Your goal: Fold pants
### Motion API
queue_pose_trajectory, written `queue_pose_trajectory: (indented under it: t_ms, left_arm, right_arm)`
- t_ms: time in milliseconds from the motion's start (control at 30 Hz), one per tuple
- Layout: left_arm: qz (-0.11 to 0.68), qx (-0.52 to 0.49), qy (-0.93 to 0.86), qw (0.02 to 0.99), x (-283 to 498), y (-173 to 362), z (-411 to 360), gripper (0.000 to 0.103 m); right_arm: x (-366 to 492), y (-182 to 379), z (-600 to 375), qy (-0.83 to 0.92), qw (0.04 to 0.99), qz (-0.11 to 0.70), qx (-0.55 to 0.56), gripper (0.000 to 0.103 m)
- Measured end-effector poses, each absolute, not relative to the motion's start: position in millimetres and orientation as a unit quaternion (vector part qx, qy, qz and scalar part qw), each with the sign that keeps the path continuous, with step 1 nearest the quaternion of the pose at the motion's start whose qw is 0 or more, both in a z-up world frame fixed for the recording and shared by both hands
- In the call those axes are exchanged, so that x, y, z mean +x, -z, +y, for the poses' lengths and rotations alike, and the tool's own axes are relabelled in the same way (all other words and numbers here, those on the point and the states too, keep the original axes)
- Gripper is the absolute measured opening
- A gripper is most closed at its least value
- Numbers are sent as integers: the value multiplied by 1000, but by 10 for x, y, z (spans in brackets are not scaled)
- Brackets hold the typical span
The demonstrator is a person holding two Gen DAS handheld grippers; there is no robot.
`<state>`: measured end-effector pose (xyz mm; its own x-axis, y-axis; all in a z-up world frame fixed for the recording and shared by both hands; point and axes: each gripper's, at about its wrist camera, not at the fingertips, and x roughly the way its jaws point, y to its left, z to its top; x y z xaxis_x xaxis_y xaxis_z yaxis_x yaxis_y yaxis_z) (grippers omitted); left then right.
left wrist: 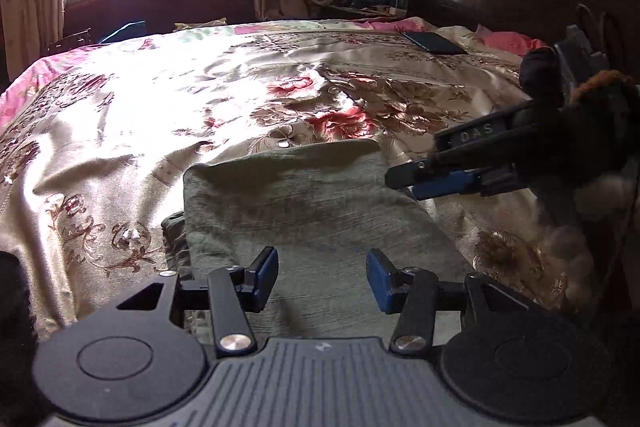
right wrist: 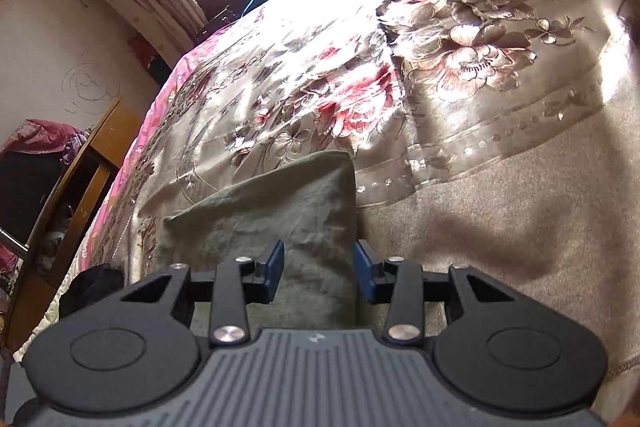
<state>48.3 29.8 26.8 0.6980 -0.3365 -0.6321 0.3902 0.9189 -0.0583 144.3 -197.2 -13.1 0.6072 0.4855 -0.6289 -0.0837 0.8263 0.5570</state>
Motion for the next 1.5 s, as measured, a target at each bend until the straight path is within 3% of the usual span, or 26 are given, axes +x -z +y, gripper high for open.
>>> queue_pose_trajectory:
  t_ms: [200,367,533,700,967,1500]
  left_arm:
    - [366,75,204,905,539,-28,170,64]
    - [373,69,203,903,547,-9,189,65]
    - [378,62,193,904,534,-11,192,66]
    - [377,57,181,907,506,-34,205,66]
    - [376,50,174,909,494,-28,241,66]
    - [359,23,151,921,429,-132,411,66]
  right_arm:
    - [1868,290,-1803,-160,860,414,252,37]
    - [2093,313,-1750,-143,863,412,256,19]
    - [2074,193,-1731,-136,871,407,239,23]
    - [1555,-19,-1817,-152,883,393,208,31]
    - [744,131,-1710,-161,870,438,158,33]
    - [321,79,-1842,-141,875,421,196,38]
